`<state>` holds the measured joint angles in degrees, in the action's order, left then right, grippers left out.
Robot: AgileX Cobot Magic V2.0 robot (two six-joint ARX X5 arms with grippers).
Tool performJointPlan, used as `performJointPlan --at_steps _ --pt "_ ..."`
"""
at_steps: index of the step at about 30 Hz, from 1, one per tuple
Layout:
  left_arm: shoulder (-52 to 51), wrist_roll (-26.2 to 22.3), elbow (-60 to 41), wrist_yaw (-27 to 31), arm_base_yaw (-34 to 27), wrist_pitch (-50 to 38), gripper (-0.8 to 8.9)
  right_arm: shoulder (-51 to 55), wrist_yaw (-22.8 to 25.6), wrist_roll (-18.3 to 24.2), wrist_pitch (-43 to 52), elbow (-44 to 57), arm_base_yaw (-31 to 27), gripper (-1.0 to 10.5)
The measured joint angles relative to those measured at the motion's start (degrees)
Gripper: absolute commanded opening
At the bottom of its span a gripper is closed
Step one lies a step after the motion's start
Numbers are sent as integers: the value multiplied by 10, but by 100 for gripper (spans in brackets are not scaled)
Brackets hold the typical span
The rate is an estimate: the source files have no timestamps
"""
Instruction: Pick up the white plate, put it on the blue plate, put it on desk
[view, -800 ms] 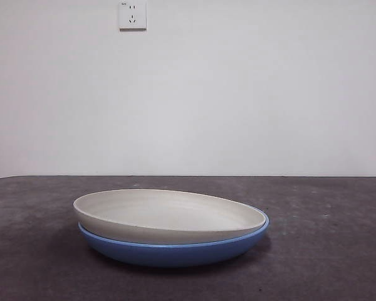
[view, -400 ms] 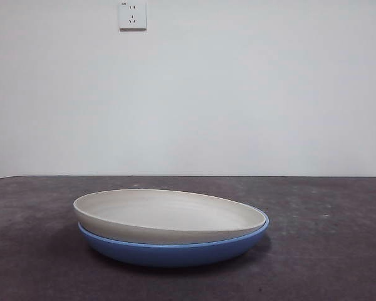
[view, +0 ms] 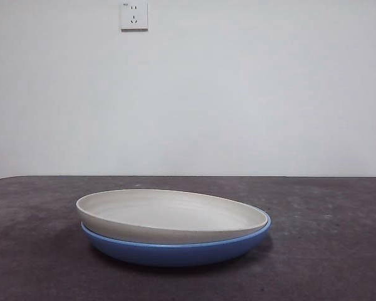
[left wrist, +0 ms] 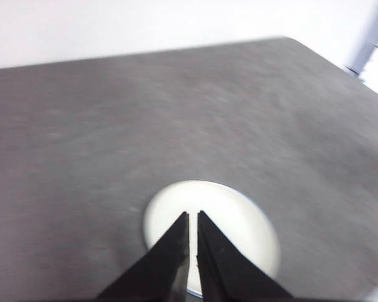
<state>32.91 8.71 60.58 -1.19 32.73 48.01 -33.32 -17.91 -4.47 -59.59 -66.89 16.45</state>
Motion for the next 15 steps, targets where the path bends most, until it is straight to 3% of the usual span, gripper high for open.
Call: performJointPlan --at_steps 6,12,15 --pt "-63 -28 -136 66 -143 -100 20 0 0 0 0 0 0 12" --pt "-155 -39 -318 68 -256 -234 20 0 0 0 0 0 0 12" --pt "-198 -37 -403 43 -296 -306 20 0 0 0 0 0 0 12"
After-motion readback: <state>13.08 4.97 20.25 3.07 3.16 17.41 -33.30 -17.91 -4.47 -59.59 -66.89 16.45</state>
